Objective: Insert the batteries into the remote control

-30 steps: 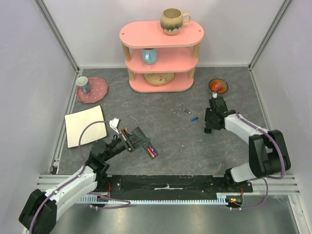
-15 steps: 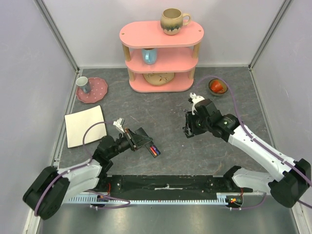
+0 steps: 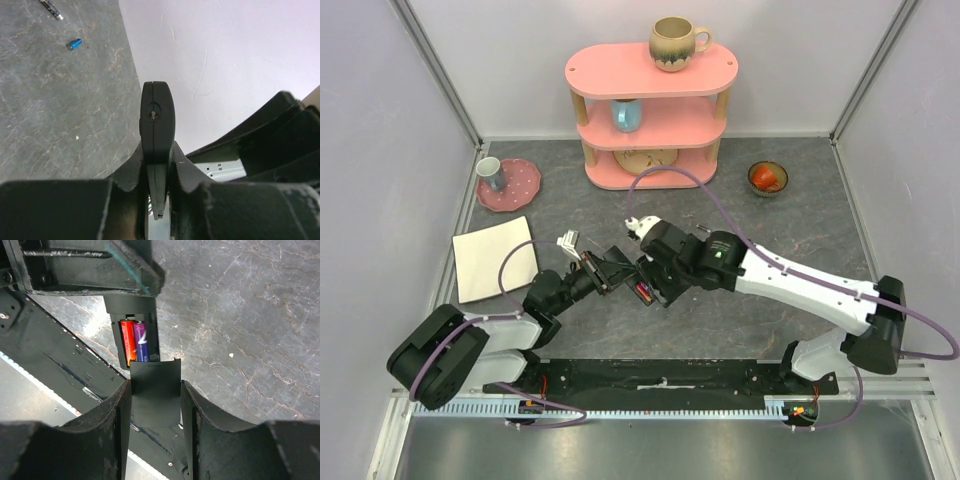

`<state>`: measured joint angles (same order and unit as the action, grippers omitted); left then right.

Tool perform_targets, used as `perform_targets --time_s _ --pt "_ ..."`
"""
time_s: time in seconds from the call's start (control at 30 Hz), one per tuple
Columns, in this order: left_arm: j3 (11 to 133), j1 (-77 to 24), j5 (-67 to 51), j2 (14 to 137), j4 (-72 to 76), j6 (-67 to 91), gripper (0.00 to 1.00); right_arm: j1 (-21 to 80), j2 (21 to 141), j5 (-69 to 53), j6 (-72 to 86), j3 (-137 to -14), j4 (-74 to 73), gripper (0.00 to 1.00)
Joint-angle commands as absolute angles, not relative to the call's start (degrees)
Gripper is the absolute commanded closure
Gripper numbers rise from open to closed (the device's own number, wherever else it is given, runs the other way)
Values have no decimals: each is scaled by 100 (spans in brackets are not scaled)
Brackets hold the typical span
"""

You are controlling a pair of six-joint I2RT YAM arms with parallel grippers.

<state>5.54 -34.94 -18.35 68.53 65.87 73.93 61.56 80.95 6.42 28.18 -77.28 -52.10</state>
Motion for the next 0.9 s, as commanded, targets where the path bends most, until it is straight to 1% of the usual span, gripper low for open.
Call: perform_targets --time_s 0.0,0.27,0.33,0.87 --pt "765 -3568 -1687 7180 7461 7734 98 6415 8393 1054 2944 -8190 -5458 100" --pt "694 -3603 -1898 8172 8752 8472 98 6495 8745 1151 2892 -8551 -5493 100" --pt "703 -3630 -1925 8261 8841 8499 98 6504 8789 1178 2883 -8569 -5484 100" --pt "694 -3762 -1767 7893 8877 8060 98 6504 8780 1046 2944 -8288 -5388 100"
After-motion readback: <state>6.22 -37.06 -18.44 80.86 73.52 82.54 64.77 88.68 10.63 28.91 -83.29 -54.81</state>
